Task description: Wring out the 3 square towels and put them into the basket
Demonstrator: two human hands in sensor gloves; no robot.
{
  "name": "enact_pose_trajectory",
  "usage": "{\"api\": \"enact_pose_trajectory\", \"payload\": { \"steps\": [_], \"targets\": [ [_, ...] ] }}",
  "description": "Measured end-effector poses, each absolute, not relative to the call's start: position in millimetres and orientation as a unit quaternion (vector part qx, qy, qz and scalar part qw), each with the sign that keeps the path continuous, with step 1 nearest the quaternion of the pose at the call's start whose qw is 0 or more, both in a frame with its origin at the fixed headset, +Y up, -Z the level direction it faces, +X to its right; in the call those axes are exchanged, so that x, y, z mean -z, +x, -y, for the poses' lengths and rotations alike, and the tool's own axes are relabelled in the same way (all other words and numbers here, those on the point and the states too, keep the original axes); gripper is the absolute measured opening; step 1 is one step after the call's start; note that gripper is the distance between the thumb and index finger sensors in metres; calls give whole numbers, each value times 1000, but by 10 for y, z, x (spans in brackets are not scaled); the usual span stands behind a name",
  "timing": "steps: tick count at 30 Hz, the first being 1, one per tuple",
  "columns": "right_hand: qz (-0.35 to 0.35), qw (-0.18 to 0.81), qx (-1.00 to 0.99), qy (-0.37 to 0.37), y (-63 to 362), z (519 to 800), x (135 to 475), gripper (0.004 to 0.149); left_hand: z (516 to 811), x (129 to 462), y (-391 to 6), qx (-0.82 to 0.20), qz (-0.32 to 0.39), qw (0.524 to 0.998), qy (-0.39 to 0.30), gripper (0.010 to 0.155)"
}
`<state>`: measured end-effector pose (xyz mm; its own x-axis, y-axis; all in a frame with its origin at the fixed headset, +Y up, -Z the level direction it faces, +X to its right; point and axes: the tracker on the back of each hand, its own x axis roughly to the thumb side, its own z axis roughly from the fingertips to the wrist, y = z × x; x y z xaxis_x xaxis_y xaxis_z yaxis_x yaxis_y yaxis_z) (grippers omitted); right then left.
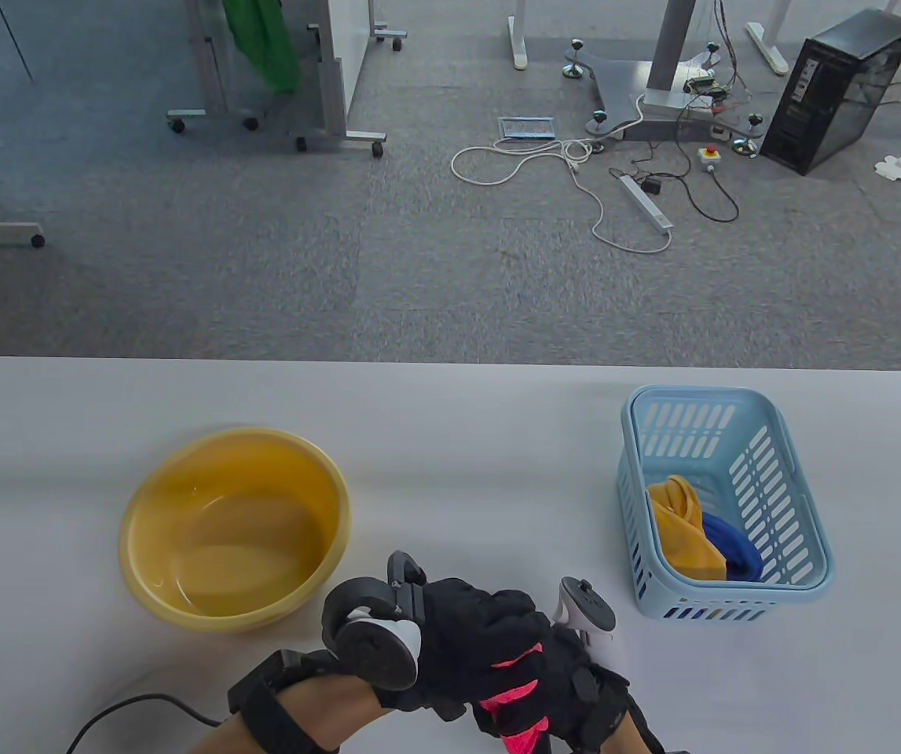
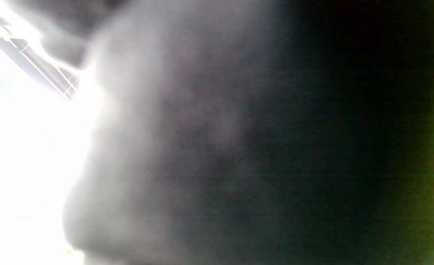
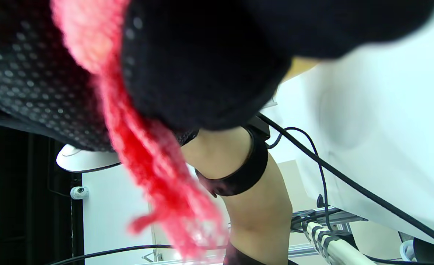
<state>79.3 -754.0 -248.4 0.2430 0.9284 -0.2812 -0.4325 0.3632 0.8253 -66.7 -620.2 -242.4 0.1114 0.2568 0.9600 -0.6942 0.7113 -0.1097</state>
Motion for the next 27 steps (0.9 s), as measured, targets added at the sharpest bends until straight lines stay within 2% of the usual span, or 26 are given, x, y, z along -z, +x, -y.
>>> {"api": "enact_pose_trajectory", "payload": {
  "steps": [11,15,22,27],
  "targets": [
    [-365,701,-537,294,894,7425,2483,72,6252,2477,-750,-360,525,748,189,50],
    [-343,667,-605,267,974,7361,2504,71,6327,2507,-814,-381,478,773,171,51],
    [-256,592,-729,230,1123,7084,2455,74,6360,2458,-879,-400,414,802,158,54],
    [-219,549,-775,226,1145,6996,2435,74,6449,2433,-928,-432,395,794,164,54]
  ]
}}
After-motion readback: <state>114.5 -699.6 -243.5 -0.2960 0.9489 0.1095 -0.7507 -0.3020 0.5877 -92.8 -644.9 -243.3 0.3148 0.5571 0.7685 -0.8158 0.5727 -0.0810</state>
